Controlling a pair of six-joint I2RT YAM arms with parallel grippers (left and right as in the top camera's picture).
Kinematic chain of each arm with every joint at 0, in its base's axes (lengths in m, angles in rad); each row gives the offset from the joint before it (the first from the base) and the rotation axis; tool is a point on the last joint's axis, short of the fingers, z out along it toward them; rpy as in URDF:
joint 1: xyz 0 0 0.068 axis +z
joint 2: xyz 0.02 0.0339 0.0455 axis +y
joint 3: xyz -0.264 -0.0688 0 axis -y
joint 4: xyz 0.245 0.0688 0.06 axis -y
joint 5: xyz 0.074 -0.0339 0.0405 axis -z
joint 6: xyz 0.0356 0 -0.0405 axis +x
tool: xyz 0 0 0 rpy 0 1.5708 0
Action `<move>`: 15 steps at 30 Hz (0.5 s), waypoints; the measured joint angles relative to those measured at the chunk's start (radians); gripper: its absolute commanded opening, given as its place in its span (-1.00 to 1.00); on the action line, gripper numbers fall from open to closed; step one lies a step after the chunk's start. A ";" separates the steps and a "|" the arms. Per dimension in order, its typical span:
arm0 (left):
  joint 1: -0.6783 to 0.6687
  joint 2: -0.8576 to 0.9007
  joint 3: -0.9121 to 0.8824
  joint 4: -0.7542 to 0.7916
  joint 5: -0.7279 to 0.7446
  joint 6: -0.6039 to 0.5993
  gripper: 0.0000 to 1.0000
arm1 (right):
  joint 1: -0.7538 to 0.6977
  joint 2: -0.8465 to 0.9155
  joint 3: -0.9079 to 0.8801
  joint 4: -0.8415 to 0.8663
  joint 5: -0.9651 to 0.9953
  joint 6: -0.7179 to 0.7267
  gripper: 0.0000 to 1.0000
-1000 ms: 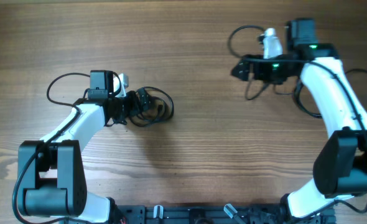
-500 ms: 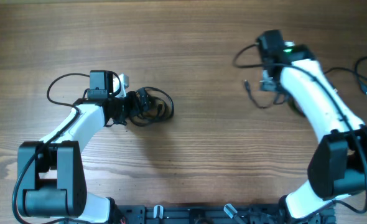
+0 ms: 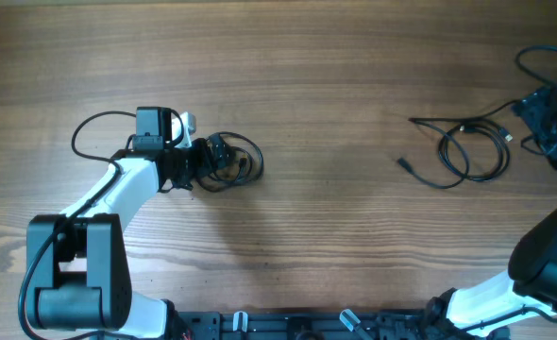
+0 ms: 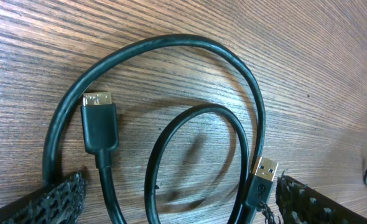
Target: Untangle cables
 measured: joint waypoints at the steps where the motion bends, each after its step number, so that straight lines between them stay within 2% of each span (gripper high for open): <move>1: 0.000 0.000 0.000 0.000 0.000 0.000 1.00 | -0.019 0.000 0.000 0.002 -0.036 -0.011 1.00; 5: 0.000 0.000 0.000 0.000 0.000 0.000 1.00 | -0.016 0.000 0.000 0.000 -0.233 -0.095 0.99; 8: 0.000 0.000 0.000 0.000 0.000 0.000 1.00 | 0.023 0.000 0.000 0.080 -0.485 -0.251 0.99; 11: 0.000 0.000 0.000 0.001 0.001 0.000 1.00 | 0.130 0.000 0.000 0.117 -0.623 -0.343 0.99; 15: 0.000 0.000 0.000 0.001 0.004 0.000 1.00 | 0.357 0.000 0.000 0.155 -0.631 -0.429 0.99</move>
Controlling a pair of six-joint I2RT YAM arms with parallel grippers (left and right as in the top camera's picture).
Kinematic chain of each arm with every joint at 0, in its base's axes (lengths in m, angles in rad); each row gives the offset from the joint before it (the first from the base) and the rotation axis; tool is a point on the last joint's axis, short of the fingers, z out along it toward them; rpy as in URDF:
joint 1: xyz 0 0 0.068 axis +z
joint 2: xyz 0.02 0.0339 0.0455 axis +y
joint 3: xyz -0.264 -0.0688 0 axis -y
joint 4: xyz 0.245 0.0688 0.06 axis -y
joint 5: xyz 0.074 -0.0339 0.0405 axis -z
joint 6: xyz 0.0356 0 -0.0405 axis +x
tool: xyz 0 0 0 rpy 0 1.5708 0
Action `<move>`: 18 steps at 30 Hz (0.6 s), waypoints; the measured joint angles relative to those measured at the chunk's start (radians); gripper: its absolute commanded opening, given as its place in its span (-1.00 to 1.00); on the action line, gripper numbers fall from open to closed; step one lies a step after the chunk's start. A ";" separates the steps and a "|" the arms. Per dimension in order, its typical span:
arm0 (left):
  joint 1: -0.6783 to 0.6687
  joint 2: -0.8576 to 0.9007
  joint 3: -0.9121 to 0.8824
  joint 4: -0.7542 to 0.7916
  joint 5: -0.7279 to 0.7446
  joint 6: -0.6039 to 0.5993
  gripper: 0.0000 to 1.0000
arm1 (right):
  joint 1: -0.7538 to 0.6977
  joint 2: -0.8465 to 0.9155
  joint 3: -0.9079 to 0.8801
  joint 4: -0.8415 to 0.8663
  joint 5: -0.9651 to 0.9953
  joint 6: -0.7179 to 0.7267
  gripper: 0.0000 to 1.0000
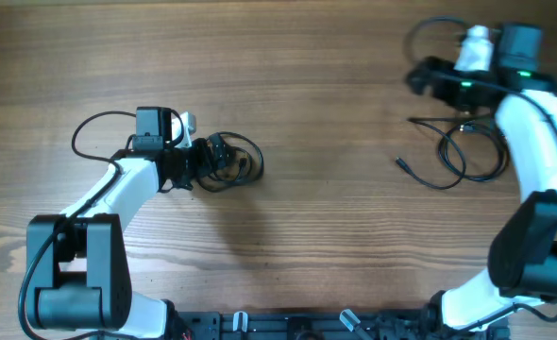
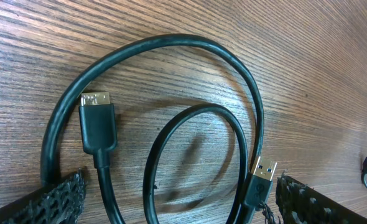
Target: Untangle cables
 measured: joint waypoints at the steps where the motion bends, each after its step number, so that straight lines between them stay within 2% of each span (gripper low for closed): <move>1: 0.000 0.000 0.000 0.000 0.000 0.000 1.00 | 0.056 0.000 0.000 0.009 0.011 -0.019 0.99; 10: 0.000 -0.015 0.000 -0.001 0.031 0.000 1.00 | 0.425 0.000 0.000 0.040 0.074 -0.043 1.00; 16: 0.048 -0.204 -0.001 0.003 0.035 -0.016 1.00 | 0.565 0.000 0.000 0.056 0.078 0.021 1.00; 18: 0.101 -0.287 -0.001 -0.018 -0.054 -0.079 1.00 | 0.610 0.000 0.000 0.056 0.079 0.034 0.99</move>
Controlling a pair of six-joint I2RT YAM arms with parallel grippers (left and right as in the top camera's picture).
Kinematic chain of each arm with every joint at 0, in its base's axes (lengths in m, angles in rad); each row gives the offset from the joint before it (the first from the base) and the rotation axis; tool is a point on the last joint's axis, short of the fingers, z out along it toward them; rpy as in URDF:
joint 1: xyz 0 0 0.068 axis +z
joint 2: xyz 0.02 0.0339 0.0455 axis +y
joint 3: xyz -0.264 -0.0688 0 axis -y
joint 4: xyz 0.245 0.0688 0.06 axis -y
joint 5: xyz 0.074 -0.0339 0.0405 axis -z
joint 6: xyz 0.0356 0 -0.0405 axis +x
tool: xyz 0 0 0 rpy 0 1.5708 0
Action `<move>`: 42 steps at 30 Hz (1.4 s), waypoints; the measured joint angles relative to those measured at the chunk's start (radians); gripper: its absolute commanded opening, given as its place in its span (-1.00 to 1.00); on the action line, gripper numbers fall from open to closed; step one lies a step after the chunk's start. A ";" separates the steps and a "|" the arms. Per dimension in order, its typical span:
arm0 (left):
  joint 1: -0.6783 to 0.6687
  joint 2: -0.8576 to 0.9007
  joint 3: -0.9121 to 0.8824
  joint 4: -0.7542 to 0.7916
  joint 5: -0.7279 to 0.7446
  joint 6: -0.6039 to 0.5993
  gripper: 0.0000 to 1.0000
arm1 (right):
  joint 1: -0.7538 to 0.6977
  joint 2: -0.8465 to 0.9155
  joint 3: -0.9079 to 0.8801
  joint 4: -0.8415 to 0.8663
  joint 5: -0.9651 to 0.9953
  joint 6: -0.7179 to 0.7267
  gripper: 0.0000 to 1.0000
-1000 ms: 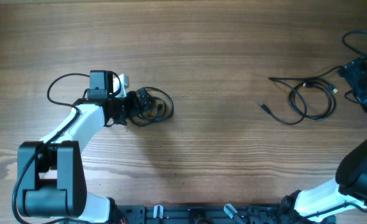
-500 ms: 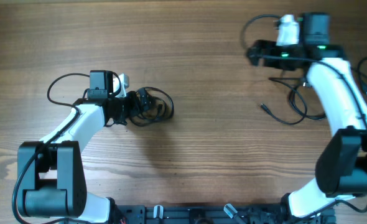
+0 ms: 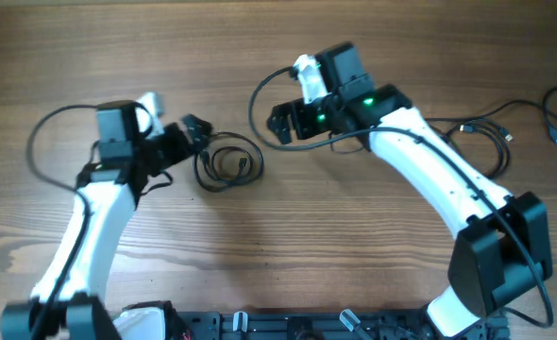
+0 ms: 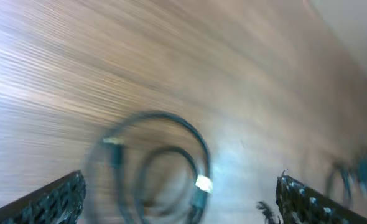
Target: Untangle cables
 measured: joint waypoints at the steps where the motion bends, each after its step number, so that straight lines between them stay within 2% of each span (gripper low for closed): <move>1: 0.013 -0.015 0.000 -0.011 -0.029 -0.018 1.00 | 0.019 0.000 0.000 0.002 0.000 0.003 0.99; 4: 0.060 -0.033 0.001 -0.082 -0.204 -0.085 1.00 | 0.080 0.000 0.000 0.025 0.003 0.012 0.99; 8: 0.081 -0.009 0.000 -0.160 -0.327 -0.106 1.00 | 0.174 0.002 0.000 0.103 0.008 0.006 0.99; 14: 0.081 0.044 -0.001 -0.157 -0.392 -0.109 1.00 | 0.324 0.119 0.000 0.183 0.019 -0.043 0.96; 18: 0.081 0.066 -0.004 -0.153 -0.402 -0.110 1.00 | 0.401 0.280 0.000 0.261 0.045 -0.090 0.75; 20: 0.081 0.066 -0.004 -0.153 -0.405 -0.110 1.00 | 0.412 0.320 0.000 0.276 0.083 -0.102 0.43; 21: 0.081 0.066 -0.004 -0.152 -0.405 -0.110 1.00 | 0.412 0.330 0.000 0.277 0.100 -0.103 0.11; 22: 0.081 0.066 -0.004 -0.152 -0.406 -0.110 1.00 | 0.412 0.343 0.000 0.276 0.119 -0.112 -0.35; 23: 0.081 0.066 -0.004 -0.152 -0.407 -0.110 1.00 | 0.412 0.352 0.000 0.275 0.140 -0.112 -0.90; 27: 0.081 0.066 -0.004 -0.152 -0.407 -0.110 1.00 | 0.412 0.353 0.000 0.271 0.239 -0.092 -0.91; 32: 0.081 0.066 -0.004 -0.148 -0.406 -0.110 1.00 | 0.375 0.327 0.000 0.214 0.481 0.042 -0.91; 38: 0.081 0.066 -0.004 -0.142 -0.399 -0.110 1.00 | 0.201 0.280 0.000 0.162 0.624 0.206 -0.91; 42: 0.081 0.066 -0.005 -0.141 -0.382 -0.111 1.00 | 0.023 0.280 0.000 0.097 0.673 0.335 -0.88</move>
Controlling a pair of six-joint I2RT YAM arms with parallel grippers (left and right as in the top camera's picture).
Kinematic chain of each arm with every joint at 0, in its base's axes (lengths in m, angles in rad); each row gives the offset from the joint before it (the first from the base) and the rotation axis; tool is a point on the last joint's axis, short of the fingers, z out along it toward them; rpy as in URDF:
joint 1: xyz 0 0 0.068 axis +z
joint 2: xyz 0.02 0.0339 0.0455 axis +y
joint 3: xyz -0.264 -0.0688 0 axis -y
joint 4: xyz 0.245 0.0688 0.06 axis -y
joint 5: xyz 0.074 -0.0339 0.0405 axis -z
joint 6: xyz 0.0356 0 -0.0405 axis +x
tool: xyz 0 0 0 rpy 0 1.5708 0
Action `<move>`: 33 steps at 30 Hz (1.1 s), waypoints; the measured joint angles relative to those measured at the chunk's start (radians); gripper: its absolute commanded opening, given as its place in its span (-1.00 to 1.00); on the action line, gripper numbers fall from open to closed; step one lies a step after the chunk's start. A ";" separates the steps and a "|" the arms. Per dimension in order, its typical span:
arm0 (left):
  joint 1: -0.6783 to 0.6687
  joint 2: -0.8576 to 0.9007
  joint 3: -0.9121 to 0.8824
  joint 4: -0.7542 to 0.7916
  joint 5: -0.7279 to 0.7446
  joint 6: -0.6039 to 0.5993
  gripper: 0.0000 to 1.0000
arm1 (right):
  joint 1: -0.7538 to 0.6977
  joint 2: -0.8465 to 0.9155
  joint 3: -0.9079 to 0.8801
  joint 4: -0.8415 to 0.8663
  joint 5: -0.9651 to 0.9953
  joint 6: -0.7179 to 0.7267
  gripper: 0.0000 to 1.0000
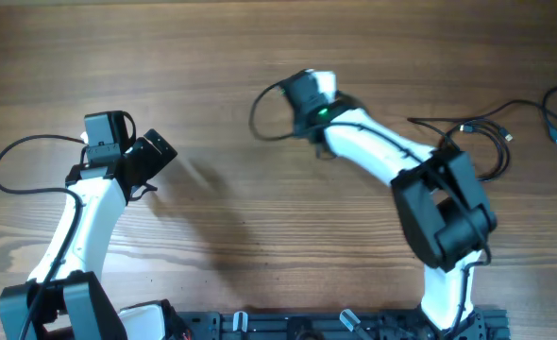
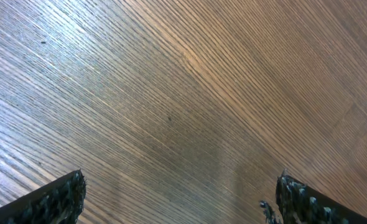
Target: Untangle cables
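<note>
A bundle of thin black cables [image 1: 481, 142] lies at the right, partly behind my right arm. The small coiled USB cable is out of view in both views. My left gripper [image 1: 154, 154] hangs over bare wood at the left. The left wrist view shows it [image 2: 180, 202] open, with its fingers [image 2: 59, 198] wide apart and only the table [image 2: 183, 93] between them. My right gripper [image 1: 305, 94] is at the upper middle, seen from above under its camera. Its jaws do not show.
A thin black loop [image 1: 258, 113] curves beside my right wrist. Another black lead [image 1: 550, 109] lies at the far right edge. My left arm's own lead [image 1: 14, 156] loops out to the left. My right arm [image 1: 439, 198] is folded across the right half.
The coiled USB cable that lay right of my left gripper no longer shows. My left gripper has drawn back left over bare wood. My right wrist sits slightly higher, its arm folded.
My left gripper stood open around the coiled USB cable while my right arm was at the far right, then over the cable bundle. Then my left gripper was raised and my right had come beside the coil. Now the coil is out of view.
</note>
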 measured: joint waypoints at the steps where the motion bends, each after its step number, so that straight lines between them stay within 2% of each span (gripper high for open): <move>1: 0.000 0.000 0.000 0.000 0.002 -0.002 0.99 | -0.026 0.000 0.000 -0.008 0.003 0.010 -0.70; 5: 0.000 0.000 0.000 0.004 0.005 -0.002 1.00 | -0.154 0.000 0.000 -0.050 -0.006 0.043 0.26; 7: 0.000 0.000 0.000 0.006 0.005 -0.002 1.00 | -0.201 0.000 0.000 -0.050 -0.047 0.035 0.84; 8: 0.000 0.000 0.000 0.008 0.005 -0.002 1.00 | -0.225 0.000 0.000 -0.041 -0.092 0.014 0.99; 13: 0.000 0.000 0.000 0.011 0.008 -0.002 1.00 | -0.245 0.000 0.000 0.012 -0.163 -0.089 0.99; 18: -0.014 0.000 0.000 0.059 0.081 0.021 1.00 | -0.243 0.000 0.000 0.037 -0.162 -0.164 0.99; 28: -0.258 0.001 -0.001 0.129 0.122 0.098 1.00 | -0.243 0.000 0.000 0.054 -0.162 -0.169 0.99; 33: -0.319 0.001 -0.001 0.109 0.126 0.101 1.00 | -0.243 0.000 0.000 0.055 -0.162 -0.172 0.99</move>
